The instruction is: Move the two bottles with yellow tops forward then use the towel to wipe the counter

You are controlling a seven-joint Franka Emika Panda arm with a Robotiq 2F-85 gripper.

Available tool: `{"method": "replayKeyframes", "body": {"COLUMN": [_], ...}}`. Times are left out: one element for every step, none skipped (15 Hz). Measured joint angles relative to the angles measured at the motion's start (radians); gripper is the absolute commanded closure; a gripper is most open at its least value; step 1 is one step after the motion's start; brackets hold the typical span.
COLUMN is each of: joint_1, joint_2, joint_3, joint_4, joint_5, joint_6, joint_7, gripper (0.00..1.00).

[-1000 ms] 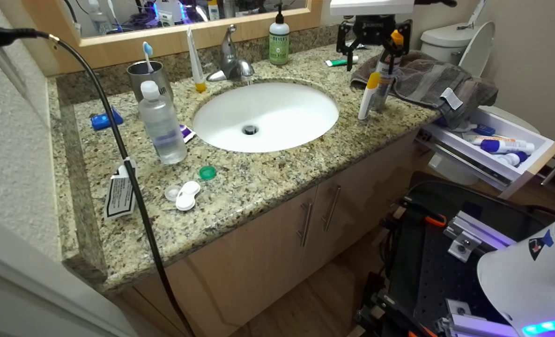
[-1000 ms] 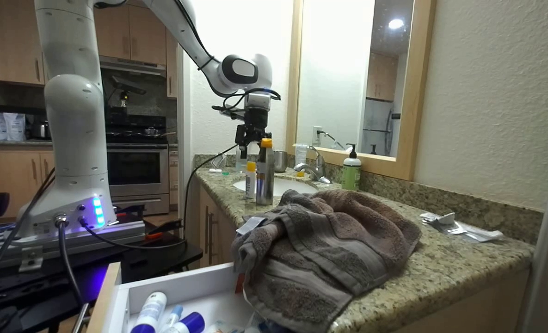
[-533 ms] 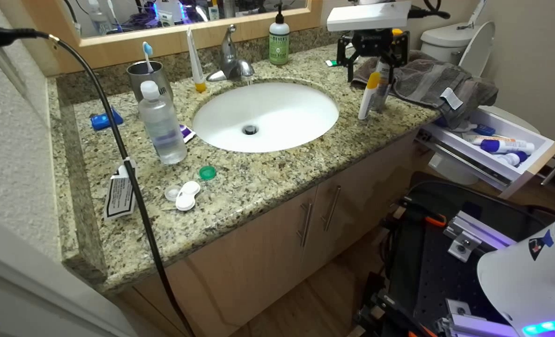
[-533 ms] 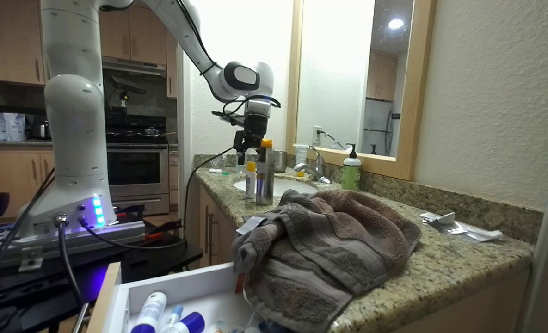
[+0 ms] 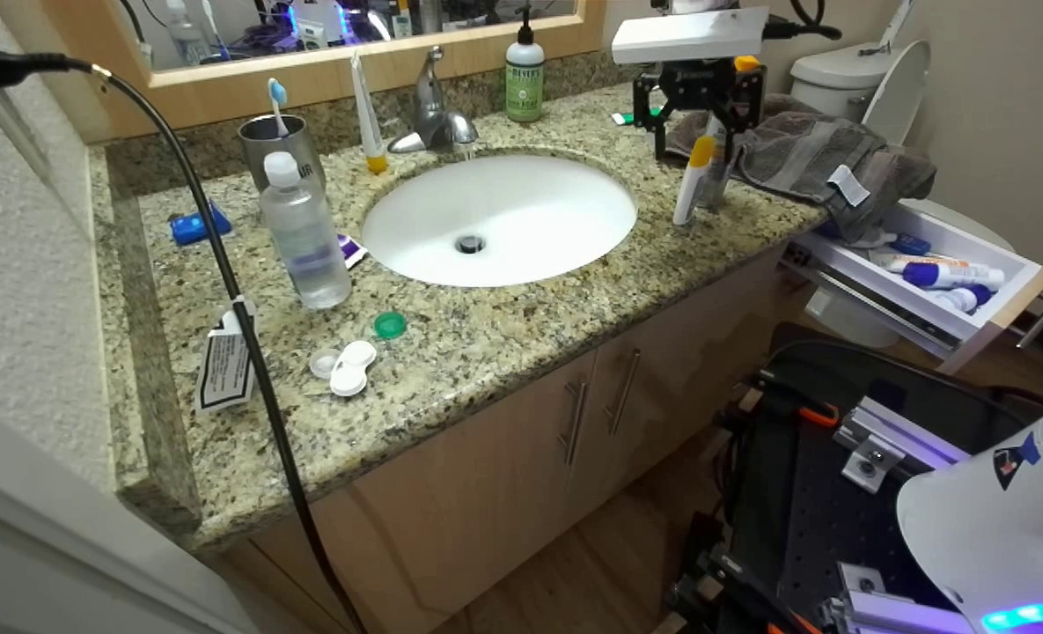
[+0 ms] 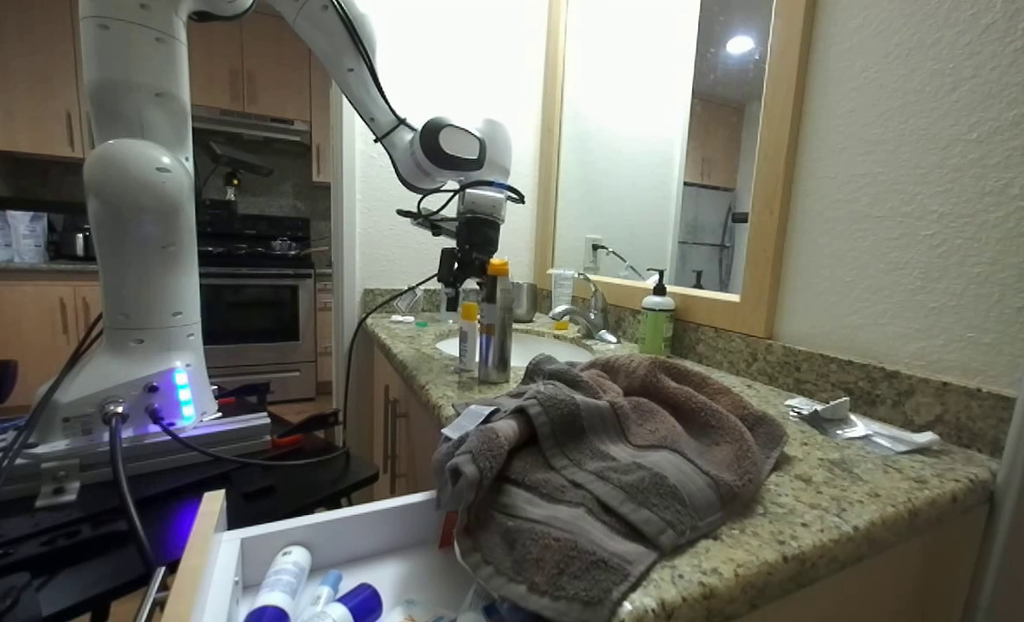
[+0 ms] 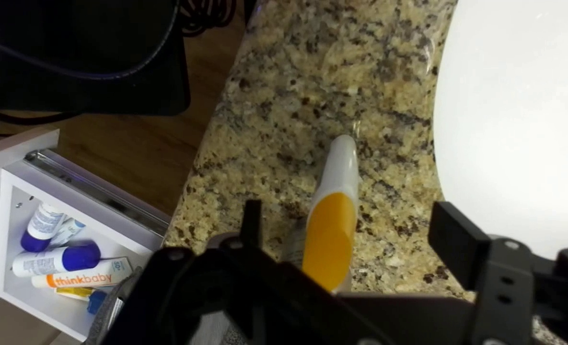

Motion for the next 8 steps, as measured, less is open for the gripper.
{"method": "replayKeyframes", "body": {"joint_1": [0.000, 0.000, 0.000, 0.000, 0.000, 0.000, 0.000, 0.000], "joint_2": [0.002, 0.003, 0.005, 0.006, 0.007, 0.007, 0.007, 0.007], "joint_3": [-0.002, -0.007, -0.012, -0.019, -0.025, -0.031, -0.036, -0.039], "joint_4": [0.000, 0.000, 0.000, 0.000, 0.000, 0.001, 0.001, 0.001], "joint_5": [0.000, -0.001, -0.001, -0.001, -0.001, -0.001, -0.001, -0.001], "joint_6": [0.000, 0.000, 0.000, 0.001, 0.001, 0.001, 0.001, 0.002], "joint_7": [0.000, 0.001, 0.002, 0.002, 0.003, 0.003, 0.003, 0.003], "gripper": [0.48, 0.54, 0.62, 0.68, 0.76, 0.82, 0.90, 0.95]}}
